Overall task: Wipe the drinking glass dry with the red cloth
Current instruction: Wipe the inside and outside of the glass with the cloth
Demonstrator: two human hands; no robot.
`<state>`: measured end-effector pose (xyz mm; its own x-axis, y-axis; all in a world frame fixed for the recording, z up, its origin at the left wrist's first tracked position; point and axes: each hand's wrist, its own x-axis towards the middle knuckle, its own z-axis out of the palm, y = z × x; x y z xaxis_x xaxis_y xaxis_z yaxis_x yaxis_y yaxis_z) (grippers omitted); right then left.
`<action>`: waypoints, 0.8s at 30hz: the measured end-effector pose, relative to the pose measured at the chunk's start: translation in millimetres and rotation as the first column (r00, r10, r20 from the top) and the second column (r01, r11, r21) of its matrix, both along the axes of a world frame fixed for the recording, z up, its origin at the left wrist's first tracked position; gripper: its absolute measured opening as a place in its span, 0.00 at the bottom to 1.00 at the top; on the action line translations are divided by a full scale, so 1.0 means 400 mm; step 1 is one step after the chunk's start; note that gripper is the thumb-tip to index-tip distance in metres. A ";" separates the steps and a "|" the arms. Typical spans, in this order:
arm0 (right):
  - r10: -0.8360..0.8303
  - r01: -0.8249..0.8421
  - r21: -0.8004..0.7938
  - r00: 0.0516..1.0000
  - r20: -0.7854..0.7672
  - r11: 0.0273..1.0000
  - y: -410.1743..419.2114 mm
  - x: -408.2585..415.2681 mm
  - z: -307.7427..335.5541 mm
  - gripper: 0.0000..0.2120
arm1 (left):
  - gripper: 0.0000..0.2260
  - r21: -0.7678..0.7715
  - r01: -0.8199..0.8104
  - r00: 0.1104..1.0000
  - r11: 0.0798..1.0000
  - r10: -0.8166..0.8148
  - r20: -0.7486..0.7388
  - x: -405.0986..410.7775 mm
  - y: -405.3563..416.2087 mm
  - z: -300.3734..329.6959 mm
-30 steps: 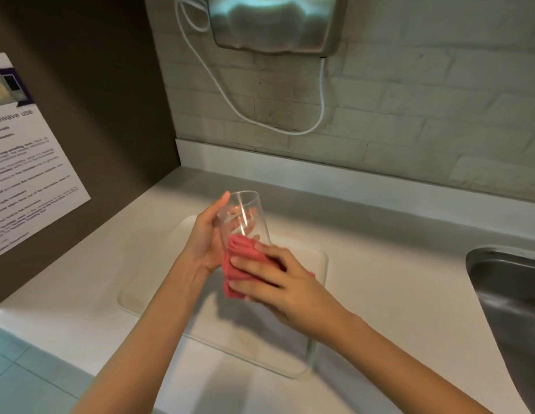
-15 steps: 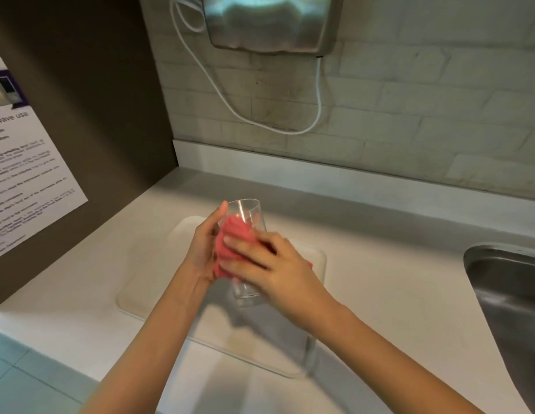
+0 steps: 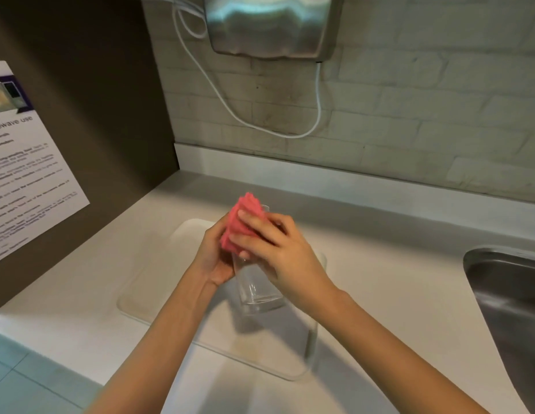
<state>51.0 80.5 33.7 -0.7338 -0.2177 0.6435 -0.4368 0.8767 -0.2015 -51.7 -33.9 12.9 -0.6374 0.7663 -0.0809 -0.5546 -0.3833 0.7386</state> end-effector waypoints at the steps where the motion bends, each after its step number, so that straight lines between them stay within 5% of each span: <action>1: 0.033 -0.032 0.080 0.999 -0.020 0.996 -0.002 0.013 -0.016 0.16 | 0.19 0.000 -0.006 1.000 1.000 0.006 0.025 -0.004 -0.006 0.001; 4: 0.175 -0.168 0.179 0.984 -0.021 0.969 0.017 0.084 -0.081 0.12 | 0.25 -0.082 -0.138 0.990 0.987 0.139 0.002 -0.030 -0.032 -0.008; 7: 0.212 -0.212 0.037 0.977 0.004 0.977 0.043 0.130 -0.120 0.13 | 0.24 -0.070 -0.176 0.984 0.982 0.174 -0.023 -0.036 -0.041 -0.008; 14: -0.051 0.062 -0.352 0.998 0.040 0.934 0.013 0.037 -0.011 0.13 | 0.29 -0.039 0.022 0.999 0.999 -0.023 -0.026 0.008 -0.011 -0.013; 16: -0.081 0.090 -0.299 0.996 0.042 0.950 0.002 0.008 0.018 0.13 | 0.25 -0.028 -0.018 1.000 0.999 0.018 -0.004 0.011 -0.006 -0.016; 20: 0.090 -0.088 0.050 0.995 -0.044 0.995 -0.001 0.049 -0.051 0.12 | 0.23 -0.011 -0.054 0.997 0.998 0.054 0.052 -0.005 -0.028 -0.013; 22: 0.172 -0.170 0.056 0.984 -0.041 0.984 0.017 0.095 -0.107 0.12 | 0.24 -0.045 -0.130 0.991 0.990 0.130 0.003 -0.019 -0.044 -0.015; 24: 0.178 -0.179 -0.102 0.984 -0.017 0.979 0.031 0.130 -0.148 0.12 | 0.24 -0.044 -0.170 0.985 0.984 0.169 -0.019 -0.024 -0.048 -0.015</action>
